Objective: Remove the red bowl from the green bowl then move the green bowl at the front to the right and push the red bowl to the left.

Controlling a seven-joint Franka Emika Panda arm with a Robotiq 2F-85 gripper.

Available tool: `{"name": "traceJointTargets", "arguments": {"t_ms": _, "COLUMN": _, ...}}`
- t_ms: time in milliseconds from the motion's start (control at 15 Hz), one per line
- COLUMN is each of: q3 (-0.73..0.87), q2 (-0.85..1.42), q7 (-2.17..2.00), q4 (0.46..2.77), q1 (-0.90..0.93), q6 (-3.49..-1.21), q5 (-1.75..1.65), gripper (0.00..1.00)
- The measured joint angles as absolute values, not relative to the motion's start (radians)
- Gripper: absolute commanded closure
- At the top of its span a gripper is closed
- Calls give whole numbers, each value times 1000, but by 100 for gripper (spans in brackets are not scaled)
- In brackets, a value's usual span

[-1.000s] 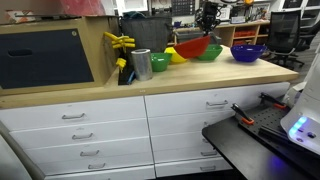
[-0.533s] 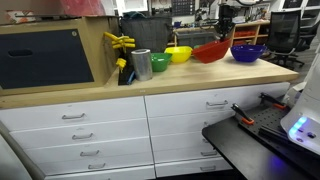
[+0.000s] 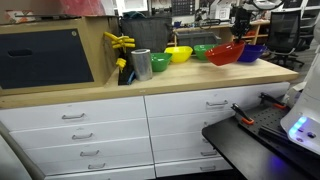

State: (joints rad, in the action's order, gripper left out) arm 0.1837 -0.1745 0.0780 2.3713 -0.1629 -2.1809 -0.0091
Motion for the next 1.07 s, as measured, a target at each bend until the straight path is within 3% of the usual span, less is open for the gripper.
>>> {"name": "traceJointTargets", "arguments": {"t_ms": 400, "q3": 219, "q2": -188, "q7": 76, "q4": 2422, "q1": -198, "q6": -2248, "q5": -7, "gripper": 99}}
{"name": "traceJointTargets", "arguments": {"t_ms": 467, "q3": 224, "q2": -188, "q7": 76, "q4": 2425, "q1": -207, "q6": -2249, "q5": -10, "gripper": 70}}
{"name": "traceJointTargets", "arguments": {"t_ms": 533, "q3": 228, "q2": -188, "q7": 76, "q4": 2428, "q1": -215, "q6": -2249, "q5": -13, "gripper": 69}}
{"name": "traceJointTargets", "arguments": {"t_ms": 1067, "q3": 202, "q2": -210, "q7": 69, "q4": 2425, "q1": -219, "q6": -2248, "q5": -50, "gripper": 10}}
